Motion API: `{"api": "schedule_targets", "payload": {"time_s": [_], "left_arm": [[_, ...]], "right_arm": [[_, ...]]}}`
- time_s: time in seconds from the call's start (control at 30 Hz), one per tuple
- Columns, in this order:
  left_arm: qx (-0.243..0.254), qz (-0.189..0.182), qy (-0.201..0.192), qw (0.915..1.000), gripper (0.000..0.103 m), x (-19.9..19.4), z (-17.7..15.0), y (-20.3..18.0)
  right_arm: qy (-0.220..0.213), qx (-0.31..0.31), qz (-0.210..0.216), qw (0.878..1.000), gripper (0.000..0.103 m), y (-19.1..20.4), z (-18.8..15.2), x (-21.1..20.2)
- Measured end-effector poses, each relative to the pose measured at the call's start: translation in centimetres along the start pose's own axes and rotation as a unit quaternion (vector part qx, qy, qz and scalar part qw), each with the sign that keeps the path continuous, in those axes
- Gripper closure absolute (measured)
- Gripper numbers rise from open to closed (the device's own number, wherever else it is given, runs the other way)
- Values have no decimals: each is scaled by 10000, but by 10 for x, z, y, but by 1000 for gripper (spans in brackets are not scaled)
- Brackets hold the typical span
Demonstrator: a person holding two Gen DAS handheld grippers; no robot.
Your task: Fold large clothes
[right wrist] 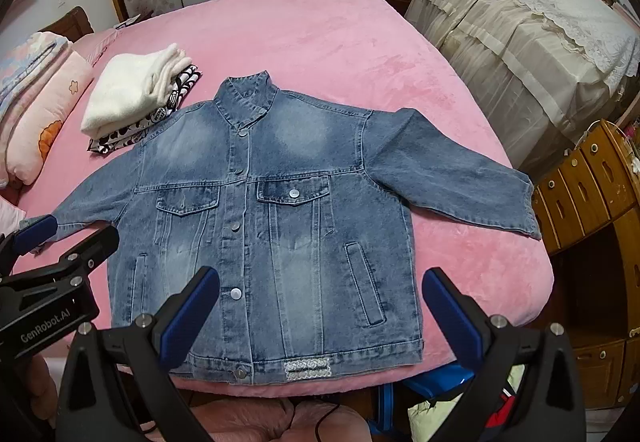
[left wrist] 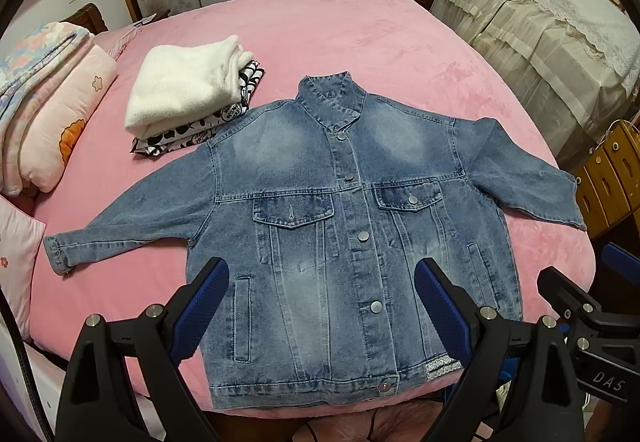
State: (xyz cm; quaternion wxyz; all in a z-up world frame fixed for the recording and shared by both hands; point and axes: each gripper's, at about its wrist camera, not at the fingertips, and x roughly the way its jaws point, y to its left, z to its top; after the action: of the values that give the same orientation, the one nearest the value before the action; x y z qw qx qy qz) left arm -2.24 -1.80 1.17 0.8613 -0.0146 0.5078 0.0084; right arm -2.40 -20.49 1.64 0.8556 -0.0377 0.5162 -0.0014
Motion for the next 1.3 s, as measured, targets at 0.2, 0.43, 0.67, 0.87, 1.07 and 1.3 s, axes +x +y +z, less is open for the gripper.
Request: {"api": "schedule_targets", "payload": {"time_s": [0.2,0.43,0.67,0.87,1.07,1.3], "left_arm": [[7,-7,13,10000,10,2,-1,2],[25,-20,24,10000,10,3,-1,2],[64,-51,30,10000,10,6,1,1],[147,-115,13,9998,10,11,9,-1],[226,-166,-36,9996,10,14,16,-2],[303,-251,-45,9992,10,16,20,-4]], "right_arm": [[15,17,-22,10000,1,3,0,1],[13,71,-41,10000,1,3,0,1],[19,165,-94,9998,1,5,-1,3],[0,294,-157,9994,1,3,1,4],[-55,392,-231,9989,1,2,6,3],[-81,585,-280,9979,1,-6,7,1]]}}
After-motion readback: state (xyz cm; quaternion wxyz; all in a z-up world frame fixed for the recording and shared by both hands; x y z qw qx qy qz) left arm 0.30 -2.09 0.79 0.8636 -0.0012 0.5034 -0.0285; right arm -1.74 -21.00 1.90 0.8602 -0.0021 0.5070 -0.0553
